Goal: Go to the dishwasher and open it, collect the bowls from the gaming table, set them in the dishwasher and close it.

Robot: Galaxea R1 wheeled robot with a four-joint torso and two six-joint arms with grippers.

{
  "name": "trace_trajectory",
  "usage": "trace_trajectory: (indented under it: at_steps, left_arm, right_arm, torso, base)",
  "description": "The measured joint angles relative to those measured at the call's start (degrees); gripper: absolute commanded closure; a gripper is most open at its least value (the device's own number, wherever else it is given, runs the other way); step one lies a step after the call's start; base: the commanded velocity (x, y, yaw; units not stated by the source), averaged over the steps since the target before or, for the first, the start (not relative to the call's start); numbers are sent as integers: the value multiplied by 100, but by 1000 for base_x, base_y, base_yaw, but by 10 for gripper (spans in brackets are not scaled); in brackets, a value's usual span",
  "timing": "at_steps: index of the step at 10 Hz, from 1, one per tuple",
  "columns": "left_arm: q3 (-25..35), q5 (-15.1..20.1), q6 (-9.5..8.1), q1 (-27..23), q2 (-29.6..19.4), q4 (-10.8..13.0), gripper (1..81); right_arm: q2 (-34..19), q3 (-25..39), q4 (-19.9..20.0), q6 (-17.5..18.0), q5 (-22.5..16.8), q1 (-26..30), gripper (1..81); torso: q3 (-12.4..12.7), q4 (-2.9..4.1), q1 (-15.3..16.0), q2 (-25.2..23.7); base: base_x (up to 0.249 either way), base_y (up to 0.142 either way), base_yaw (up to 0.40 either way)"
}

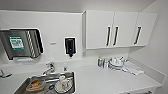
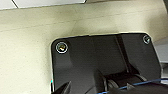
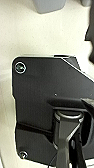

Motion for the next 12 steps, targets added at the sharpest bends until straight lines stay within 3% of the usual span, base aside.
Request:
trace_trajectory:
  at_steps: [3,7,10,12]
  left_arm:
    - [1657,1,0,-5,-883,44,10]
    - [4066,-154,-39,-269,-2732,80,10]
    - [5937,-492,-41,-306,-4713,162,10]
    - [7053,-812,-41,-282,-5769,267,10]
  right_arm:
    - [-918,2039,6,20,-22,13,10]
    - [-2445,3914,50,82,-13,206,10]
    - [-3283,5066,69,154,-52,328,10]
    - [-3777,5705,85,223,-30,592,10]
  torso:
    - [2,0,391,-625]
    - [-81,0,850,-1380]
    - [-610,0,1207,-1947]
    - [-953,0,1443,-2311]
  base:
    - [0,0,0]
    - [0,0,0]
    - [0,0,0]
    - [0,0,0]
